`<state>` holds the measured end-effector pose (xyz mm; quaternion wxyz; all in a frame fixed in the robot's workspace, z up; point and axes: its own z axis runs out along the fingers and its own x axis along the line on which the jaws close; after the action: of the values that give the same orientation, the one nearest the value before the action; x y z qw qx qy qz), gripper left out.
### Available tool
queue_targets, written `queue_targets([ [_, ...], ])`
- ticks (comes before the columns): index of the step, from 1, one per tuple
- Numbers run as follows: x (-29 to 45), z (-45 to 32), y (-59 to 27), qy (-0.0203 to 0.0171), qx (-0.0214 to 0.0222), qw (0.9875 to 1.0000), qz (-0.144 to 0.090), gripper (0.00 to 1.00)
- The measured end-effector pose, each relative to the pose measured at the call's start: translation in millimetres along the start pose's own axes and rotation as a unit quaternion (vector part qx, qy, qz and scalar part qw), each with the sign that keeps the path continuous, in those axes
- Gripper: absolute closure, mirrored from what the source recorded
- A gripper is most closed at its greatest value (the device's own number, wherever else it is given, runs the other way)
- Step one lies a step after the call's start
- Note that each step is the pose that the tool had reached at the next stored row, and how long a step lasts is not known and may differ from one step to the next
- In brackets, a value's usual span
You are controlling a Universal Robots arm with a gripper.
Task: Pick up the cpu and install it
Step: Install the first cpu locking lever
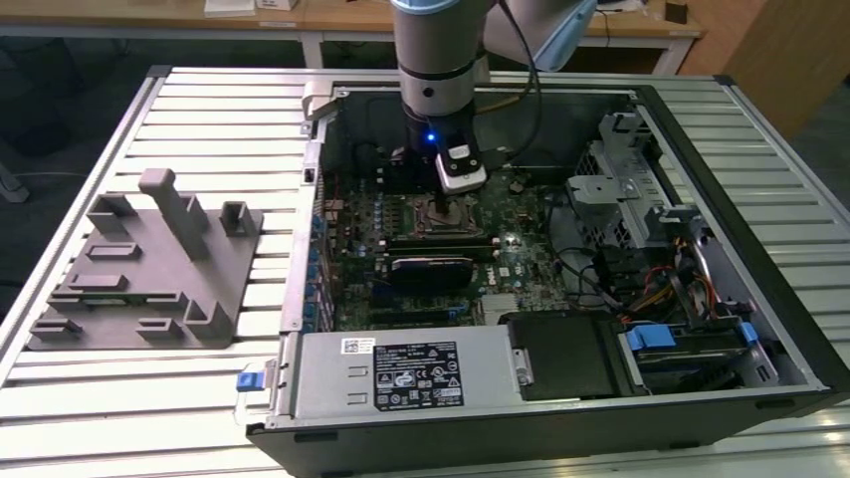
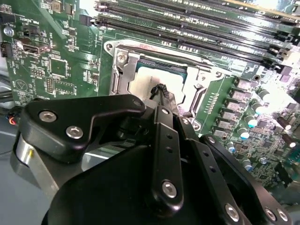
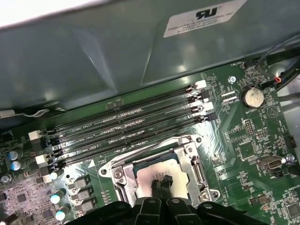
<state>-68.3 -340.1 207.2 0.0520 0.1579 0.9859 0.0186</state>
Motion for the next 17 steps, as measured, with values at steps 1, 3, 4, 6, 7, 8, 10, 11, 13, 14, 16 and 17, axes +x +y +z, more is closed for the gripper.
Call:
queue_targets([
  [1, 0.0, 0.0, 0.0, 0.0000, 0.0000, 1.0000, 0.000, 0.89],
  [3, -0.2, 0.0, 0.1, 0.0001, 0.0000, 1.0000, 0.000, 0.89],
  [4, -0.6, 0.1, 0.2, 0.0001, 0.0000, 1.0000, 0.000, 0.89],
  [6, -2.5, 0.3, 0.9, 0.0001, 0.0000, 1.0000, 0.000, 0.89],
  [7, -3.1, 0.4, 1.0, 0.0001, 0.0000, 1.0000, 0.000, 0.89],
  [8, -3.7, 0.4, 1.2, 0.0001, 0.0000, 1.0000, 0.000, 0.89],
  [10, -4.4, -0.4, 1.4, 0.0001, 0.0002, 1.0000, 0.000, 0.89],
  [11, -4.5, -2.0, 1.5, 0.0001, 0.0001, 1.0000, 0.000, 0.89],
  [13, -5.1, -7.5, 1.8, 0.0000, 0.0000, 1.0000, 0.000, 0.89],
  [14, -5.4, -10.8, 2.0, 0.0000, 0.0000, 1.0000, 0.000, 0.89],
  [16, -6.0, -16.2, 2.3, 0.0001, 0.0000, 1.0000, 0.000, 0.89],
  [17, -6.1, -17.4, 2.3, 0.0001, 0.0000, 1.0000, 0.000, 0.89],
])
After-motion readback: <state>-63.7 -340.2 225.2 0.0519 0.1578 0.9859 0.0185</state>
